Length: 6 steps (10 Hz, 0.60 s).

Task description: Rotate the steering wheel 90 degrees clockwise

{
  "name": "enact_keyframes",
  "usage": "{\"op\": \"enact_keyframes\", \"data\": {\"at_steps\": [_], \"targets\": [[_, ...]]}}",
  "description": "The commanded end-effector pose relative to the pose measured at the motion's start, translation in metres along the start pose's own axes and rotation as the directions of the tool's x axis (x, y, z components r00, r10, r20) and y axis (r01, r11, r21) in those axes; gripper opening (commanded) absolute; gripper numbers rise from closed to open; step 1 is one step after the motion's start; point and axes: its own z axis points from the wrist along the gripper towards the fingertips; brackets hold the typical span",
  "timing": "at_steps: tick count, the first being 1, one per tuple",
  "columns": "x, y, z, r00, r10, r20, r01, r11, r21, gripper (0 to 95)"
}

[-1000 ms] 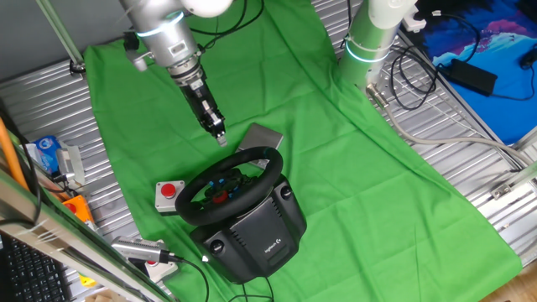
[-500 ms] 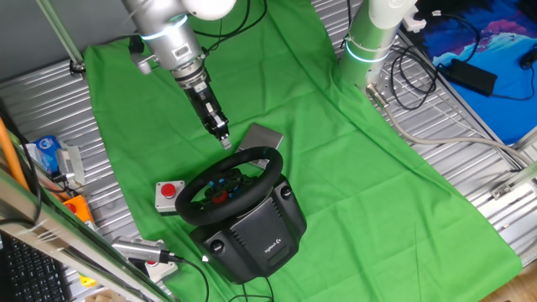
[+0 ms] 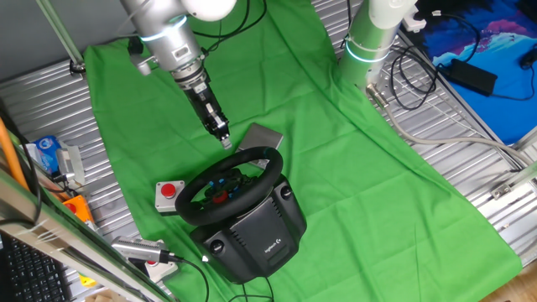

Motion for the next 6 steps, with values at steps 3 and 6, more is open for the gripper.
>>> {"op": "enact_keyframes", "data": {"at_steps": [3,6], "targets": [[-0.0002,-0.0008,0.0001,1.000,0.014,-0.004,-0.014,1.000,0.014,0.0],[-0.0002,-0.0008,0.0001,0.999,0.033,-0.006,-0.033,0.999,0.017,0.0]]}}
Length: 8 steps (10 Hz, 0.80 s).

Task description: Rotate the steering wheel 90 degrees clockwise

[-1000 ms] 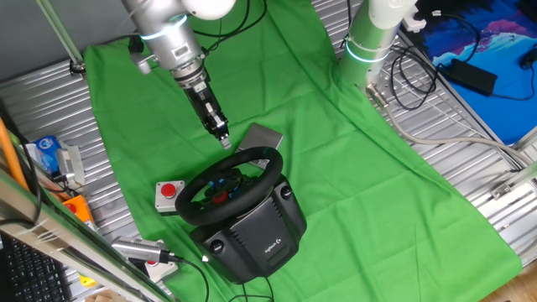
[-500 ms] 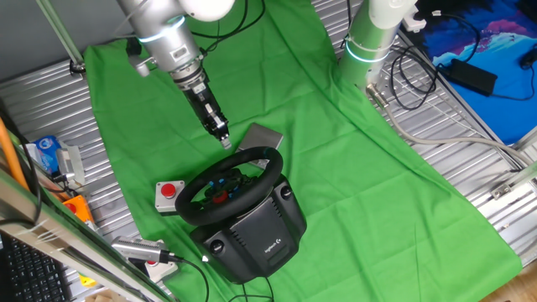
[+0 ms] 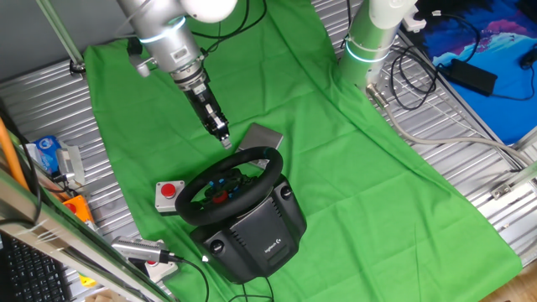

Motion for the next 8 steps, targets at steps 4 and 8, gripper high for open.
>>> {"op": "enact_keyframes", "data": {"at_steps": [4,8], "targets": [[-0.0014,-0.0001,0.0008,0.999,-0.035,-0.029,0.035,0.999,-0.003,0.0],[-0.0014,-0.0001,0.0008,0.999,-0.038,-0.038,0.038,0.999,-0.005,0.0]]}}
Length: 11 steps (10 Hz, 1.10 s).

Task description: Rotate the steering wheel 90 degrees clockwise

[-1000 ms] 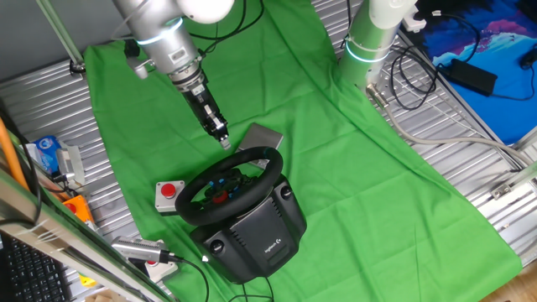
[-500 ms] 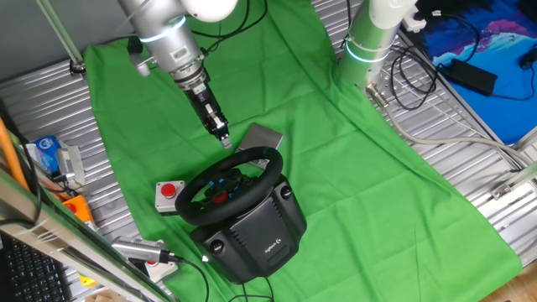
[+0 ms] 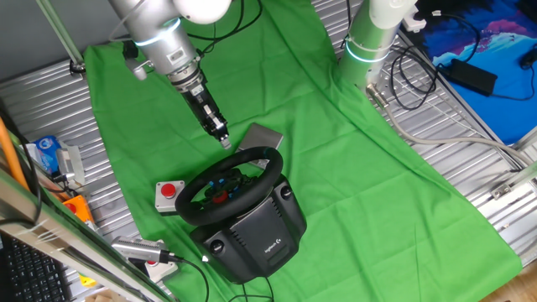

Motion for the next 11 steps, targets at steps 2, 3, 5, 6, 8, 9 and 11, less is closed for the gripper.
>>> {"op": "enact_keyframes", "data": {"at_steps": [2,3,5,6,8,9,11], "targets": [[0.000,0.000,0.000,1.000,-0.017,-0.008,0.017,1.000,-0.015,0.0],[-0.002,0.004,0.000,0.999,-0.031,-0.013,0.031,0.999,-0.035,0.0],[-0.007,0.016,0.004,1.000,-0.027,-0.011,0.027,0.998,-0.064,0.0],[-0.011,0.022,0.007,1.000,-0.021,-0.012,0.020,0.997,-0.069,0.0],[-0.016,0.027,0.011,1.000,-0.004,-0.015,0.003,0.997,-0.076,0.0],[-0.017,0.027,0.015,1.000,0.000,-0.014,-0.001,0.997,-0.080,0.0],[-0.022,0.028,0.020,1.000,0.001,-0.012,-0.002,0.997,-0.078,0.0]]}}
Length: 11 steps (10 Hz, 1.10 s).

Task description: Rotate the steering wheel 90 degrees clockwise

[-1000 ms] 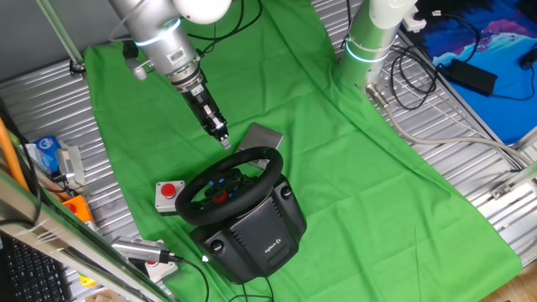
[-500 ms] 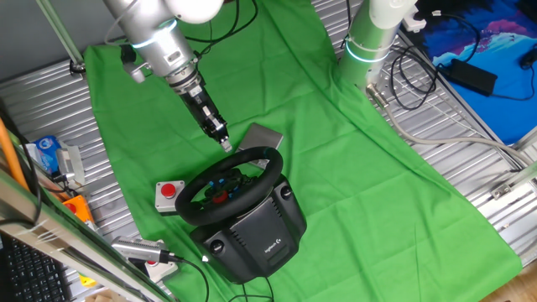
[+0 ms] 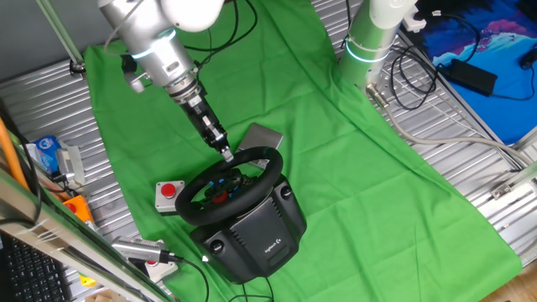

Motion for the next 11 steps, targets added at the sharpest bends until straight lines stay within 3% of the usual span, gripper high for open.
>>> {"op": "enact_keyframes", "data": {"at_steps": [1,6,11], "targets": [[-0.008,0.000,0.005,1.000,0.002,0.002,-0.002,1.000,0.003,0.0],[-0.026,-0.003,0.013,1.000,-0.010,0.009,0.010,1.000,0.013,0.0],[-0.036,-0.006,0.009,1.000,-0.015,0.024,0.015,1.000,0.008,0.0]]}}
